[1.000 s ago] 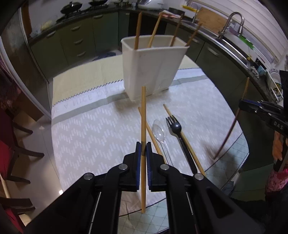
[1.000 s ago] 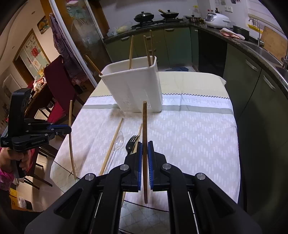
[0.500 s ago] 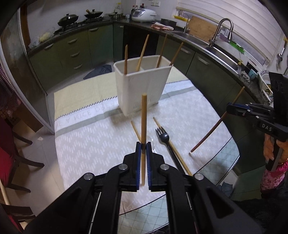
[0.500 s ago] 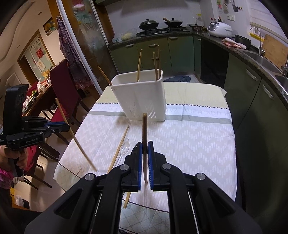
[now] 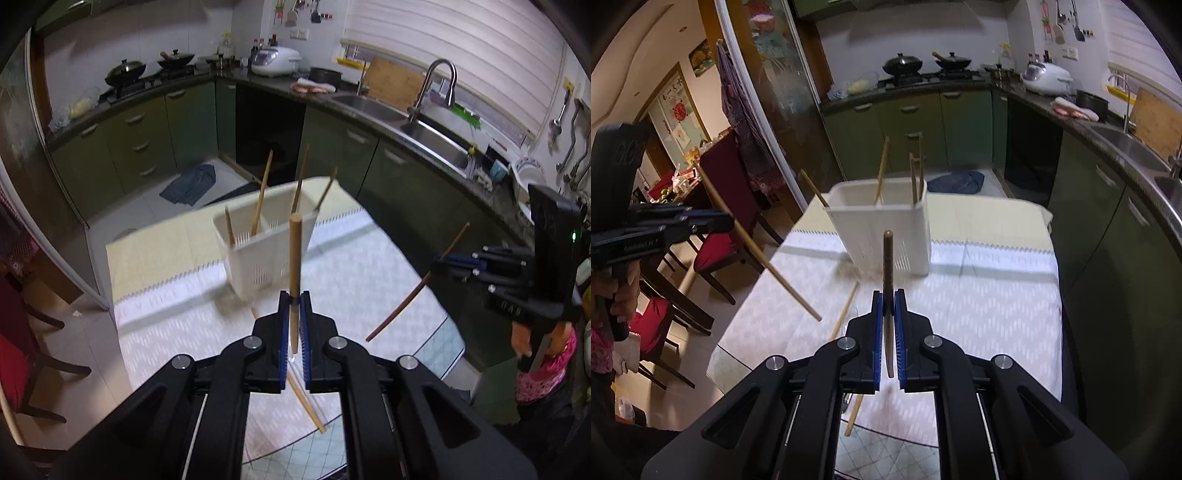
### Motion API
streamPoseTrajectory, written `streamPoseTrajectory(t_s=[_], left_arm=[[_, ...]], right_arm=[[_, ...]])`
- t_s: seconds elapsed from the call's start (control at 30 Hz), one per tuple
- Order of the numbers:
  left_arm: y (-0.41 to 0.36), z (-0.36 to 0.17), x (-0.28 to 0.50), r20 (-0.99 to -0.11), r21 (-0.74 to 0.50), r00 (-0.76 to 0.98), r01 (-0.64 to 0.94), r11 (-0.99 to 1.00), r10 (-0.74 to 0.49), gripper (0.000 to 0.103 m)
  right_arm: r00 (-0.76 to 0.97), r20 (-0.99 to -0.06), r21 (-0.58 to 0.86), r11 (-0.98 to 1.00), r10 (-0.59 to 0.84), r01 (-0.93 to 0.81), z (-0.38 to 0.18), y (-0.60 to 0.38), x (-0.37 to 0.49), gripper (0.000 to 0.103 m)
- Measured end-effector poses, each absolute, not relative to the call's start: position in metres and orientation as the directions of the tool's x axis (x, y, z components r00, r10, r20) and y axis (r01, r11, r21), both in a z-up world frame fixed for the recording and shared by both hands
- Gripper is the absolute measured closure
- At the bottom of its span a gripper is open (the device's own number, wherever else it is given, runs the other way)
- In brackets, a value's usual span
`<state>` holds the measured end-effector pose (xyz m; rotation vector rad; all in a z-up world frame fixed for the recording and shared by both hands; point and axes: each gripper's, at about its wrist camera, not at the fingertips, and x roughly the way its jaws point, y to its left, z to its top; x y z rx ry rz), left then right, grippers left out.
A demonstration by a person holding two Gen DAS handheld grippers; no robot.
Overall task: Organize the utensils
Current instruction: 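Lift the chopstick with the left tool toward the holder while the right tool carries its chopstick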
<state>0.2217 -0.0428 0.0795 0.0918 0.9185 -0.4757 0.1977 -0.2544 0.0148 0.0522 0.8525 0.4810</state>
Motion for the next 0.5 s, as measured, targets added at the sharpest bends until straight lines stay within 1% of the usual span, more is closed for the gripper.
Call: streamPoseTrajectory(t_s=[0.27, 0.5], left_arm=[[-0.048, 0.141, 0.249, -0.729, -0.107, 0.587, 0.412, 0.905, -0.353, 0.097], [-0.053, 0.181, 0.284, -0.675, -0.095, 0.648, 0.397, 0.913, -0.352, 0.097]], right_arm=[[0.606, -0.658, 0.218, 0.883, 0.447, -0.415, 0.072, -0.249, 0.216, 0.096], [0.608, -0.648, 0.218, 0.876, 0.459, -0.429, 0.09, -0.242, 0.227, 0.096]])
